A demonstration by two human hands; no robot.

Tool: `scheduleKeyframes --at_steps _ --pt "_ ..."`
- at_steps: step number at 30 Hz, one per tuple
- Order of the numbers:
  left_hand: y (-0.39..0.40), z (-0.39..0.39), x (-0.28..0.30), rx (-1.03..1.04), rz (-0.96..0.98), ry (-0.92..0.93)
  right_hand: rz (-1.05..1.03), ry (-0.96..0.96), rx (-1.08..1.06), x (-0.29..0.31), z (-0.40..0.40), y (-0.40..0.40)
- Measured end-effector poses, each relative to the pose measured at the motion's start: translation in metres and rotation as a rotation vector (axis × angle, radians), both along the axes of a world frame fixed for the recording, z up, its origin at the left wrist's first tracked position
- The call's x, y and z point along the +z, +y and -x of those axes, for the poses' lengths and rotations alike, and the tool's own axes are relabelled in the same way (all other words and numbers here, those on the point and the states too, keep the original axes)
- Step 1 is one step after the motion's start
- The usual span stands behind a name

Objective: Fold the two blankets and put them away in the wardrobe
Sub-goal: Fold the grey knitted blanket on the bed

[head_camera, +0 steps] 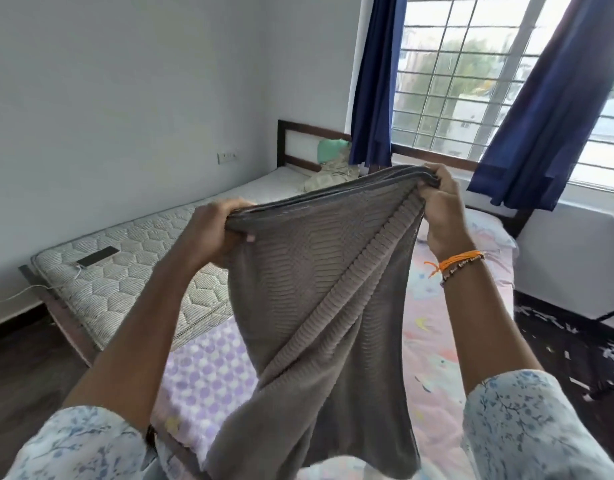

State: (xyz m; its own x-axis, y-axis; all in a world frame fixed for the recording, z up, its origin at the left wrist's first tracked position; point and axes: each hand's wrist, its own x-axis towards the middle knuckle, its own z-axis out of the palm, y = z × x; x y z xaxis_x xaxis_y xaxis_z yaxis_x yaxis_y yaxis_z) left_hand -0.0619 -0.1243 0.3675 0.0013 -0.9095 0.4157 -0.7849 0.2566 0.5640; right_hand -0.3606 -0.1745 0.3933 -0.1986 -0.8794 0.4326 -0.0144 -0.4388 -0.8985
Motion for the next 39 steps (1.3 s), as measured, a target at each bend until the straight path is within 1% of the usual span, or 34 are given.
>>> scheduleKeyframes --at_steps 2,5,7,8,9,10,12,13,14,15,16,18,20,22,23,24,25,27,28,29,30,32,34,35,36,37,39 --pt "0.006 -0.002 0.008 -0.001 0.024 -0.086 -0.010 0.076 -0.049 0.001 -0.001 -0.006" --pt "0.007 -0.007 0.011 0.075 0.107 -0.133 -0.017 0.173 -0.080 -0.002 -0.002 -0.010" --pt "0.010 -0.015 0.010 0.122 0.199 -0.115 -0.035 0.171 -0.063 -0.002 -0.001 -0.007" --pt "0.012 -0.019 0.009 0.131 0.231 -0.062 -0.047 0.158 -0.038 0.000 0.000 -0.004" --pt "0.016 -0.021 0.008 0.117 0.225 0.041 -0.051 0.134 0.000 0.001 0.002 0.000" --pt "0.021 -0.023 0.007 0.065 0.187 0.188 -0.043 0.089 0.051 0.002 0.004 0.004" --pt "0.028 -0.024 0.005 -0.067 0.091 0.513 -0.035 -0.058 0.216 0.002 0.009 0.011" --pt "0.030 -0.024 0.004 -0.111 0.062 0.637 -0.054 -0.136 0.302 0.002 0.010 0.013" --pt "0.030 -0.024 0.002 -0.132 0.039 0.730 -0.084 -0.175 0.332 0.001 0.010 0.013" --pt "0.029 -0.023 0.001 -0.123 0.017 0.807 -0.111 -0.162 0.306 0.001 0.008 0.012" --pt "0.027 -0.020 -0.001 -0.093 -0.001 0.877 -0.125 -0.114 0.227 -0.001 0.006 0.009" --pt "0.023 -0.014 -0.004 0.004 -0.027 0.976 -0.127 0.044 0.040 -0.004 0.003 0.004" --pt "0.017 -0.012 -0.006 0.088 -0.037 0.968 -0.134 0.155 -0.034 -0.008 0.001 0.004" --pt "0.014 -0.013 -0.007 0.126 -0.043 0.926 -0.154 0.208 -0.055 -0.011 0.000 0.006" --pt "0.013 -0.014 -0.008 0.148 -0.046 0.898 -0.164 0.227 -0.088 -0.012 -0.001 0.008" --pt "0.010 -0.013 -0.008 0.190 -0.042 0.831 -0.172 0.262 -0.158 -0.015 -0.001 0.008" --pt "0.009 -0.011 -0.009 0.257 -0.032 0.706 -0.176 0.318 -0.244 -0.017 -0.003 0.009" --pt "0.008 -0.002 -0.006 0.424 0.010 0.395 -0.180 0.452 -0.380 -0.018 -0.011 0.017" --pt "0.008 0.006 -0.003 0.471 0.037 0.282 -0.162 0.501 -0.402 -0.016 -0.017 0.021" --pt "0.009 0.014 0.001 0.482 0.069 0.219 -0.149 0.550 -0.389 -0.014 -0.023 0.026" --pt "0.010 0.023 0.005 0.470 0.100 0.186 -0.135 0.599 -0.340 -0.010 -0.029 0.029" --pt "0.009 0.042 0.011 0.405 0.148 0.142 -0.080 0.704 -0.132 -0.001 -0.046 0.040" --pt "0.010 0.062 0.016 0.298 0.191 0.128 -0.019 0.839 0.086 0.003 -0.067 0.047" --pt "0.012 0.071 0.019 0.238 0.214 0.138 0.009 0.912 0.150 0.002 -0.077 0.048" --pt "0.014 0.079 0.022 0.186 0.225 0.154 0.043 0.968 0.167 -0.001 -0.085 0.048" --pt "0.016 0.084 0.024 0.142 0.231 0.185 0.074 0.991 0.141 -0.004 -0.091 0.047" --pt "0.020 0.084 0.027 0.012 0.190 0.323 0.112 0.947 0.042 -0.006 -0.094 0.048"
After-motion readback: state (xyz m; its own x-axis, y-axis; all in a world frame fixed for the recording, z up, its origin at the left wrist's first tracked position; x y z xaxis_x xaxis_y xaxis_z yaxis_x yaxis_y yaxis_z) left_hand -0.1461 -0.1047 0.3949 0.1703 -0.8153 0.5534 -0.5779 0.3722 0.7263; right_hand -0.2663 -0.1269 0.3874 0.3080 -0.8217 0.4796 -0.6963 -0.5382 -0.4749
